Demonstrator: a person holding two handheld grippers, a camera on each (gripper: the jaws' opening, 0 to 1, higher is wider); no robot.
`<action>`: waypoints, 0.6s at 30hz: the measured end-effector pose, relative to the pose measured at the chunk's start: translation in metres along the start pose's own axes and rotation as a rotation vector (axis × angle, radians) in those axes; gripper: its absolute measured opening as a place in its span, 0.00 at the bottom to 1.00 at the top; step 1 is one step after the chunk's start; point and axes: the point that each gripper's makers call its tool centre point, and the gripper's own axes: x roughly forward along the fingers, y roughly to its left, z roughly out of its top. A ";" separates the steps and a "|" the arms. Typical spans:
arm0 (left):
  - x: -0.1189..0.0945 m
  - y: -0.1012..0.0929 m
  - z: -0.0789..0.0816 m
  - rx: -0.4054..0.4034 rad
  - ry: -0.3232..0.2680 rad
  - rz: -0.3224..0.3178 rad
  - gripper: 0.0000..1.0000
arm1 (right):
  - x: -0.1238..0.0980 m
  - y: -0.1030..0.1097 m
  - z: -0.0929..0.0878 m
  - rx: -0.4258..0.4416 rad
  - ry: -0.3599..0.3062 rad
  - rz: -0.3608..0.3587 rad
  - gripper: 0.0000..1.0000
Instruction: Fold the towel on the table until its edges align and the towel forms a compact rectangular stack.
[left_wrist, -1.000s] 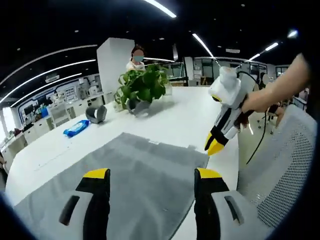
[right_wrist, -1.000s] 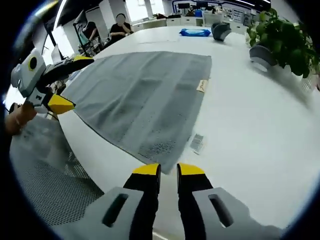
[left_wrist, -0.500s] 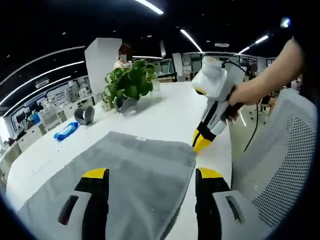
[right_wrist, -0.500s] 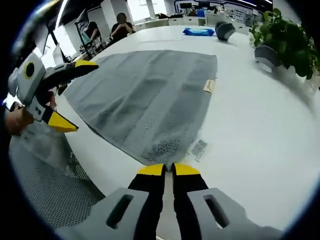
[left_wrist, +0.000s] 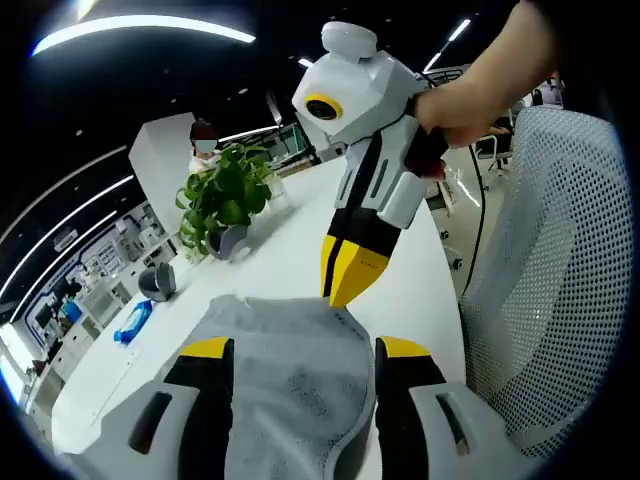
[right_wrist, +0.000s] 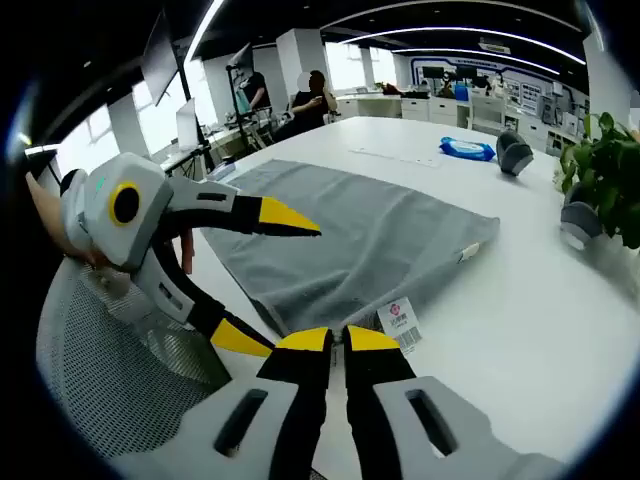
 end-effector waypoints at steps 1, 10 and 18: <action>0.000 0.000 0.002 -0.003 -0.008 -0.006 0.52 | 0.002 0.003 0.004 -0.014 -0.006 0.004 0.03; -0.003 0.004 0.004 -0.021 -0.017 0.002 0.27 | 0.008 0.020 0.024 0.112 -0.074 0.042 0.03; -0.004 0.008 0.012 0.096 -0.035 0.032 0.16 | 0.008 0.024 0.035 0.388 -0.160 0.128 0.03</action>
